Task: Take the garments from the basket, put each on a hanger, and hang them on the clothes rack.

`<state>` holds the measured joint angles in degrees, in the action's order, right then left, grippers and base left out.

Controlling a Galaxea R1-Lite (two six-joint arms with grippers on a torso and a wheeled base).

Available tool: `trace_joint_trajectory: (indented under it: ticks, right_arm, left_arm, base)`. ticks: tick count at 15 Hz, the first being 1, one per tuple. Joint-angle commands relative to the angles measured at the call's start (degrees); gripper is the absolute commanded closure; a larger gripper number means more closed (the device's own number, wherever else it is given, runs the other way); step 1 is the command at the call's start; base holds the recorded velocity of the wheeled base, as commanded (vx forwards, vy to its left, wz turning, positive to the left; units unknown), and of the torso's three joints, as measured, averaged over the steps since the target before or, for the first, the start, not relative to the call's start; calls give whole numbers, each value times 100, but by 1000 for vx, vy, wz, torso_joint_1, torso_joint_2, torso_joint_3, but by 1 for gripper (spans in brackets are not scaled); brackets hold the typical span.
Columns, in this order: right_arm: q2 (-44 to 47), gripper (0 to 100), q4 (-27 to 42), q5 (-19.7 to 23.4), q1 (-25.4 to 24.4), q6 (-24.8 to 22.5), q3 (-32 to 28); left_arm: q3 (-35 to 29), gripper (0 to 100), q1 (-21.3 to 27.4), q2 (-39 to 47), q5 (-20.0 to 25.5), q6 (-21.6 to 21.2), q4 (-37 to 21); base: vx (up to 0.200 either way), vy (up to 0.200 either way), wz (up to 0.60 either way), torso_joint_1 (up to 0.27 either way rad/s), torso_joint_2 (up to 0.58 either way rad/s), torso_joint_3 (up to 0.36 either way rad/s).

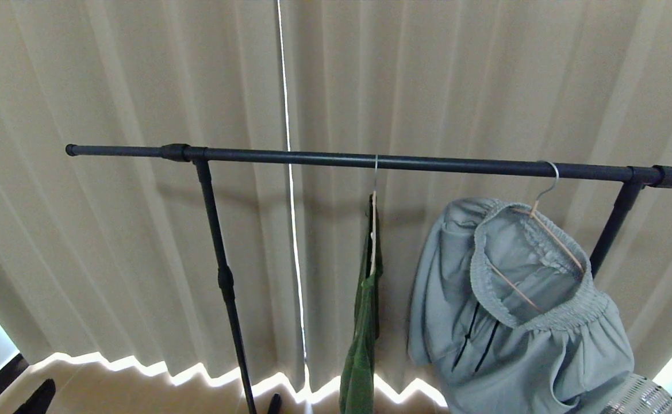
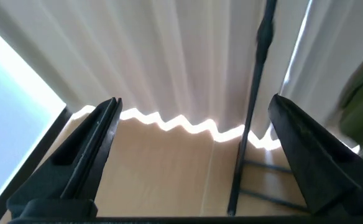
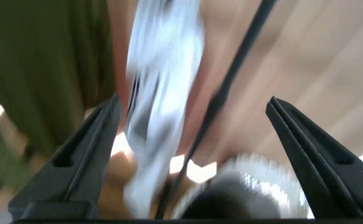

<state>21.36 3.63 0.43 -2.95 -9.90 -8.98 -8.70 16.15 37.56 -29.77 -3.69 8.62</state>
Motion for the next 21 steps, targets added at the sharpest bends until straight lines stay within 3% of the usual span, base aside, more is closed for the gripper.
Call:
trace_joint_trajectory:
  ticks: [1,3,5,10,14,16,19,21]
  right_arm:
    - [-1046,0,454,1,5,6,11]
    - [-1125,0,551,-16,5,67,11]
    - [-1521,0,1210,-43,5,208,28]
    - [-1652,0,1307,-456,23,331,-16]
    - [-1696,0,1307,-491,365,401,-16]
    - [-1846,0,1315,-491,418,401,-16]
    - [-2083,0,1351,-500,374,463,-24]
    - [-2083,0,1395,-588,374,682,-42]
  left_arm:
    - [132,0,-60,-996,-3,-35,-589]
    - [150,0,-68,-1216,-3,-52,-774]
    - [334,0,-438,-2095,24,-360,-1231]
    - [528,0,-1431,-2648,41,-580,-1257]
    - [580,0,-1712,-3369,85,-589,-1767]
    - [598,0,-1571,-3756,771,-852,-1776]
    - [616,0,-1580,-3747,1720,-914,-1776]
    - [616,0,-1571,-3747,1975,-958,-1802]
  base:
    - [0,0,0,0,0,0]
    - [0,0,0,0,0,0]
    - [0,0,0,0,0,0]
    - [0,0,0,0,0,0]
    - [0,0,0,0,0,0]
    - [0,0,0,0,0,0]
    - [0,0,0,0,0,0]
    - [0,0,0,0,0,0]
